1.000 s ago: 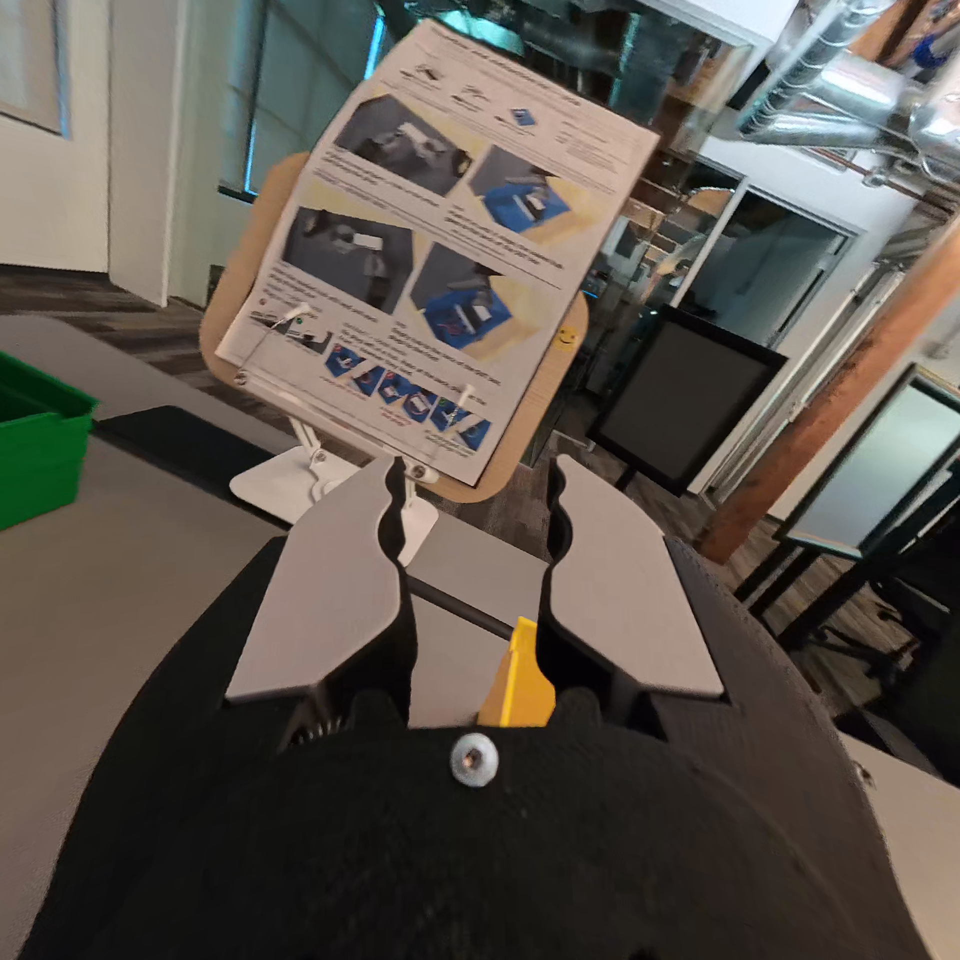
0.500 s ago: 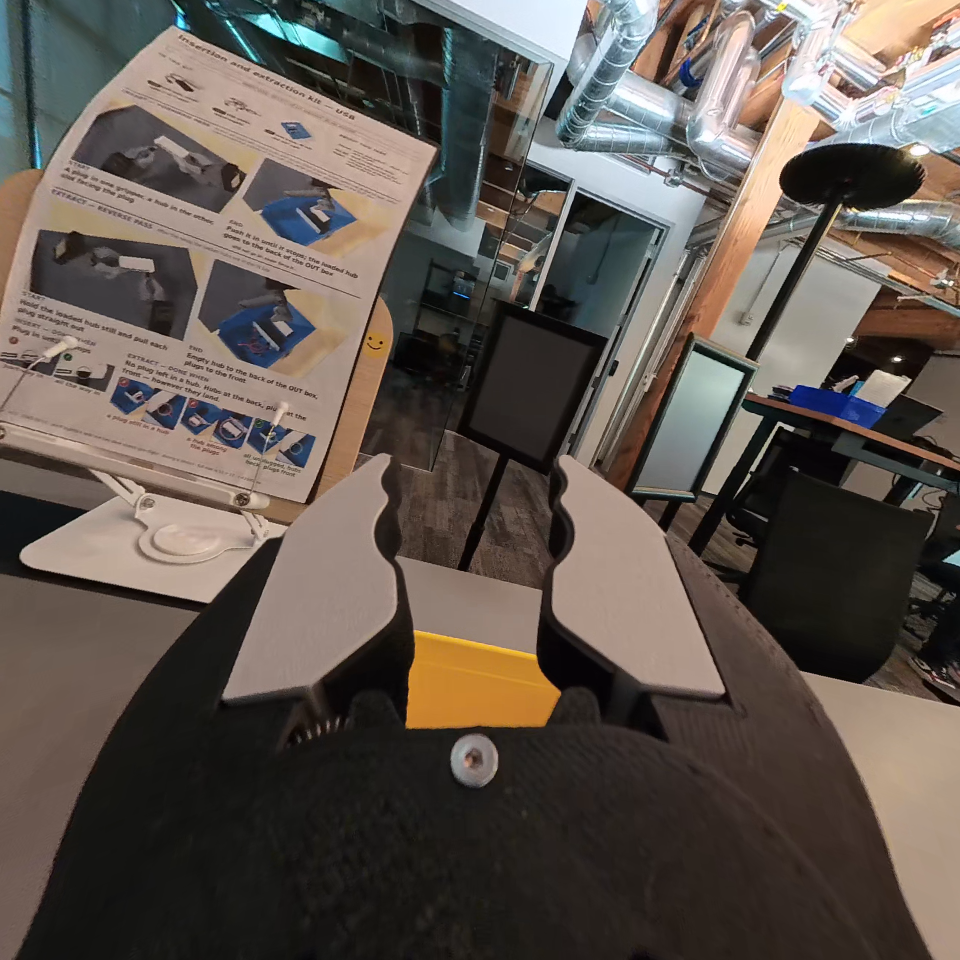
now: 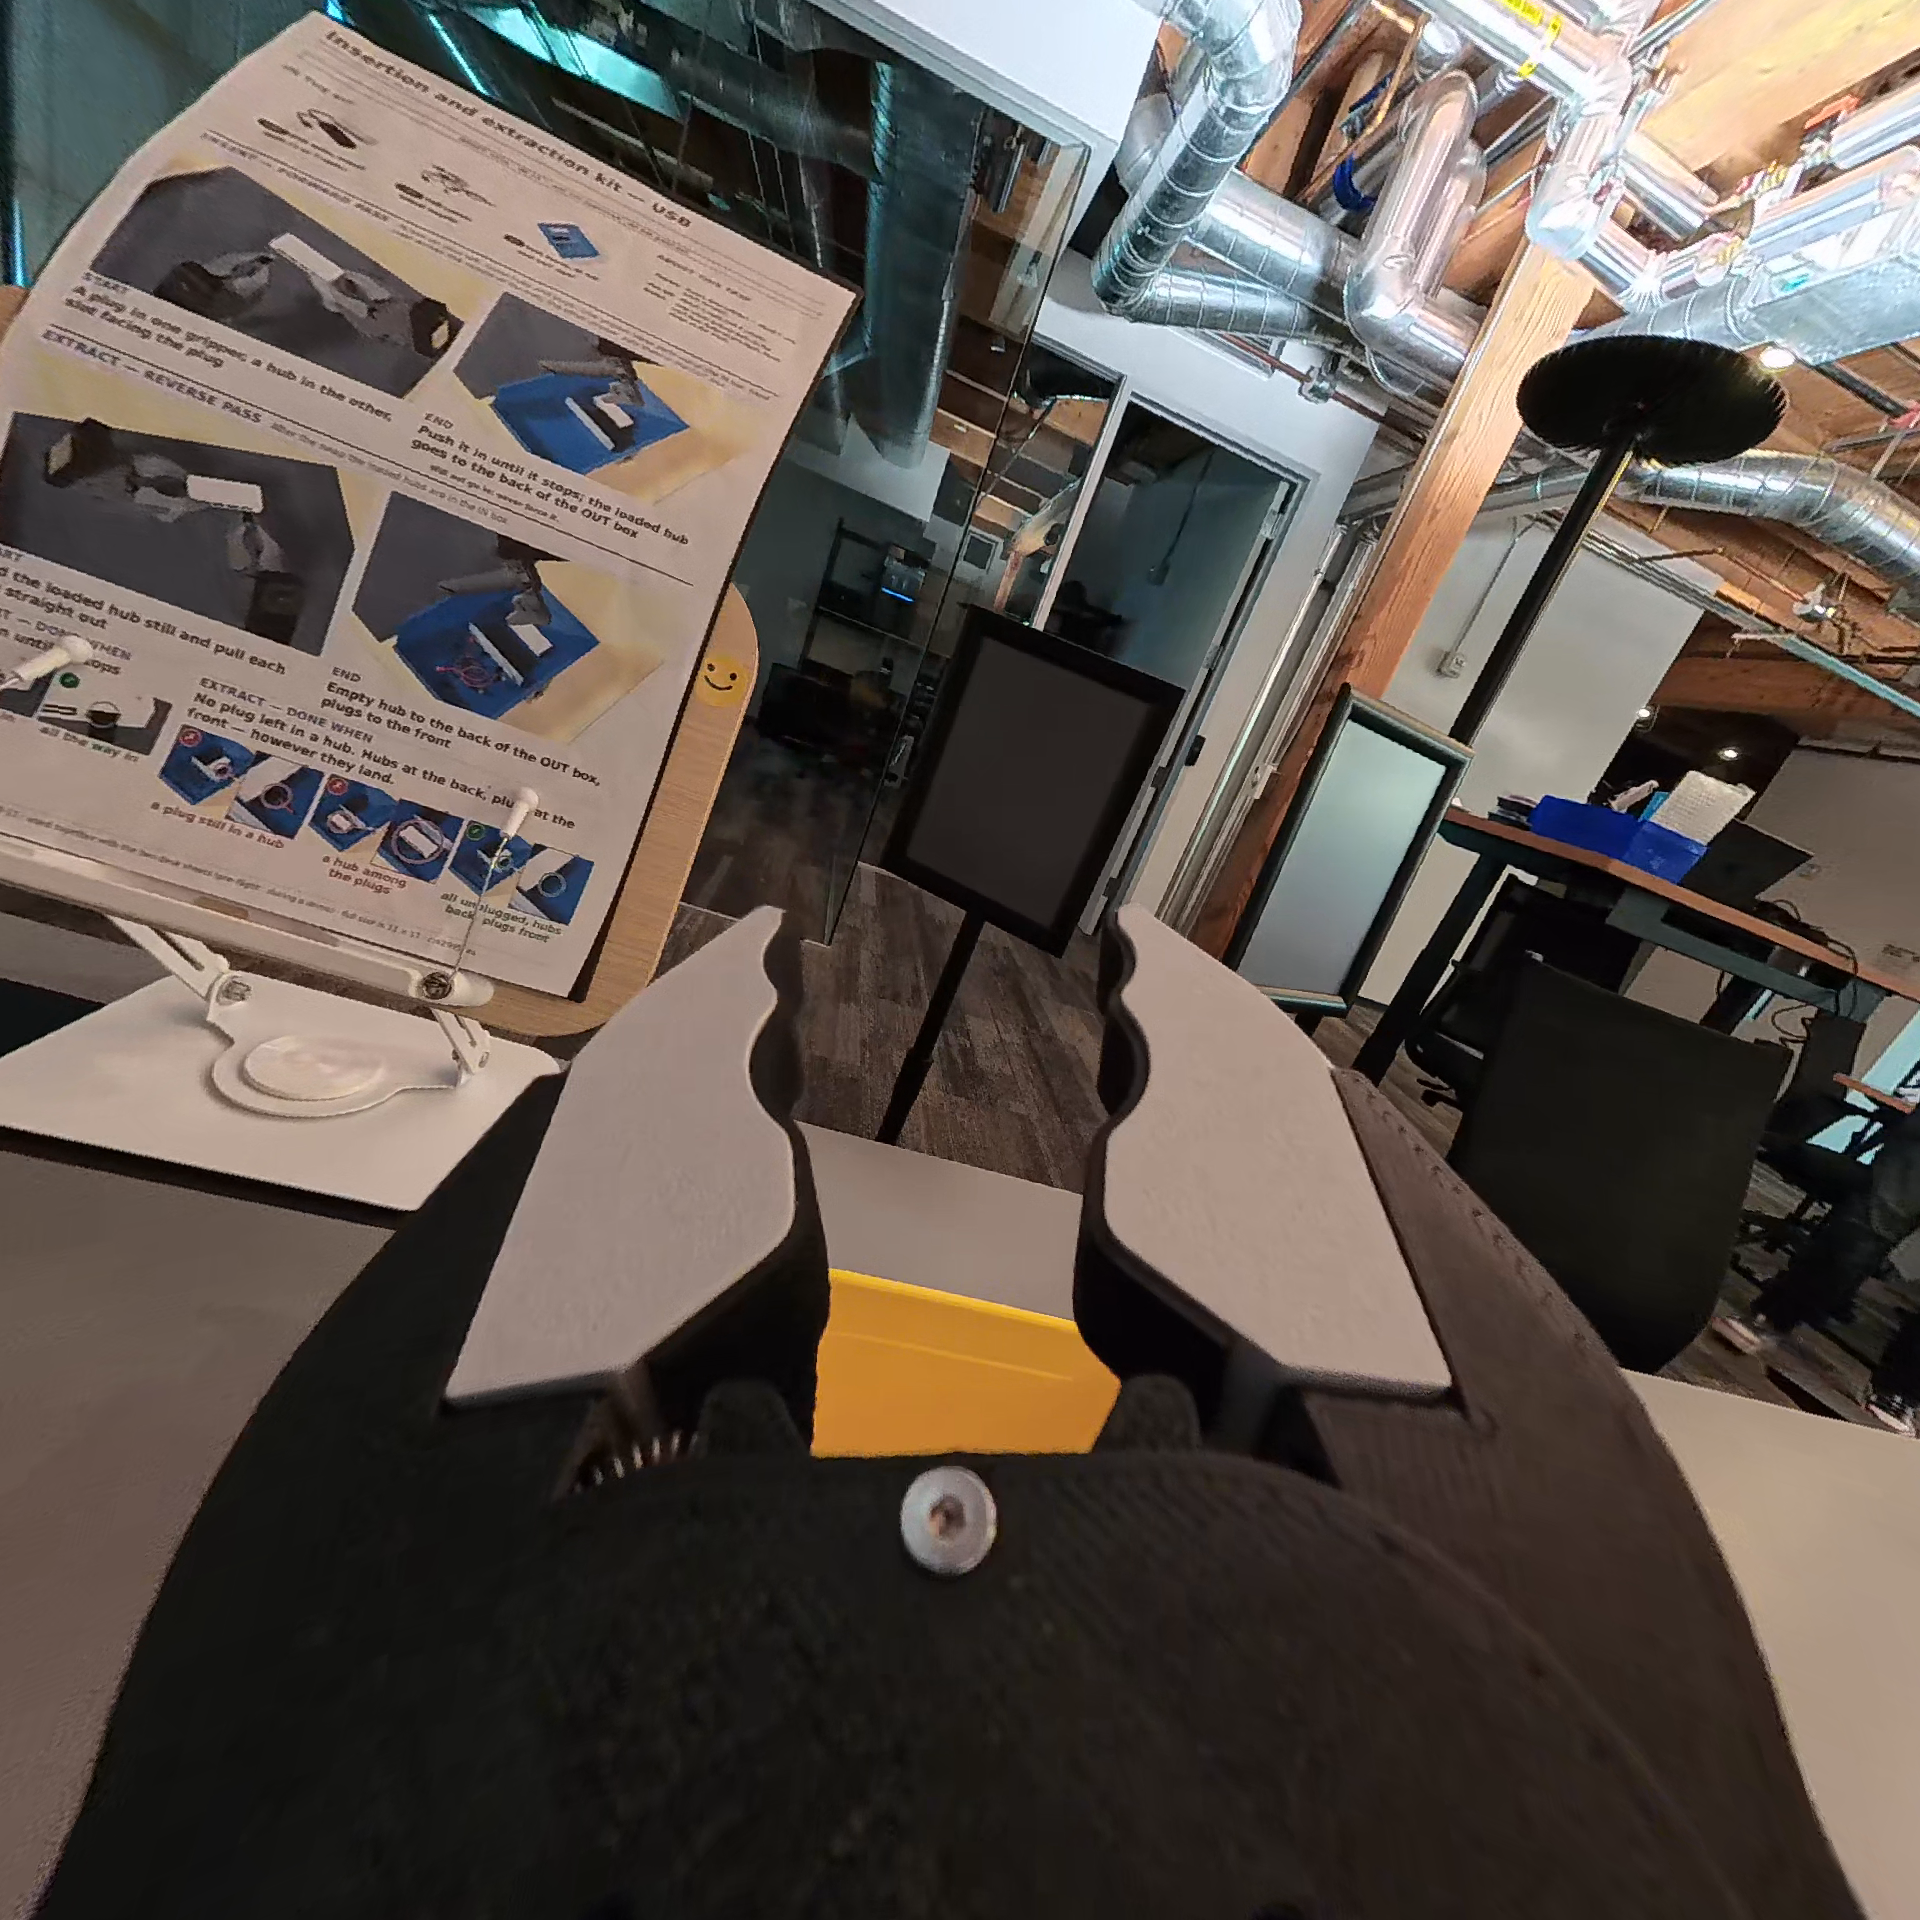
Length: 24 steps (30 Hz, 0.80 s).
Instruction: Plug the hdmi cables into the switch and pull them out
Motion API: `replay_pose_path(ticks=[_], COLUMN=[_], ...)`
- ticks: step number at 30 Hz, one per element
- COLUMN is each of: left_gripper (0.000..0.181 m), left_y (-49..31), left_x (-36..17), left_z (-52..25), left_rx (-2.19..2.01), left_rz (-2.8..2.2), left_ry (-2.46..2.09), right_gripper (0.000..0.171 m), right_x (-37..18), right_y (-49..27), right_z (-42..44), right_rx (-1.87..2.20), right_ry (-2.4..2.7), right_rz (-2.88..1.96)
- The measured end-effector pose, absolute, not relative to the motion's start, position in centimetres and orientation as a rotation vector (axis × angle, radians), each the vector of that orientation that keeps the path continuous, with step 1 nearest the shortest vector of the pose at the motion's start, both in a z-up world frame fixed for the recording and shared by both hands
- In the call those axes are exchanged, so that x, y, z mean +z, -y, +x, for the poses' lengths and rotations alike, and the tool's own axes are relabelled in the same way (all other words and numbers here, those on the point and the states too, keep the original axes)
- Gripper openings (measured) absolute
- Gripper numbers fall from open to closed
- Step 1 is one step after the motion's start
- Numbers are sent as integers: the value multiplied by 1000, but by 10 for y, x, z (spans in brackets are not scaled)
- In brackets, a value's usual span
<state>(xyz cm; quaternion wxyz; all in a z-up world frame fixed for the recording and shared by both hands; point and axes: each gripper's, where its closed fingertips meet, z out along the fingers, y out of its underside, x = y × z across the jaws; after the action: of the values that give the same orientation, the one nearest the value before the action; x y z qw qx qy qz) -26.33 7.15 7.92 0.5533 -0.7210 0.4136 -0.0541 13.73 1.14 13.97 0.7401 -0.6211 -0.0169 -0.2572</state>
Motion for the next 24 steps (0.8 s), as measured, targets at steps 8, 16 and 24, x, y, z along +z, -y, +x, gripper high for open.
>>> replay_pose_path(ticks=[8, 16, 24], left_gripper=[34, 67, 83], left_y=[-85, -102, -117], left_x=[111, 116, 108], left_z=[-249, -265, -284], left_rx=[-22, 139, 184], left_rz=[-1483, -1433, -1500], left_ry=[-774, -585, -511], right_gripper=[55, 56, 60], right_x=[138, 126, 127], right_y=[-14, -28, -26], right_z=[135, 90, 46], right_rx=[-563, -275, -94], right_ry=[51, 151, 260], right_rz=[-1376, -1437, -1445])
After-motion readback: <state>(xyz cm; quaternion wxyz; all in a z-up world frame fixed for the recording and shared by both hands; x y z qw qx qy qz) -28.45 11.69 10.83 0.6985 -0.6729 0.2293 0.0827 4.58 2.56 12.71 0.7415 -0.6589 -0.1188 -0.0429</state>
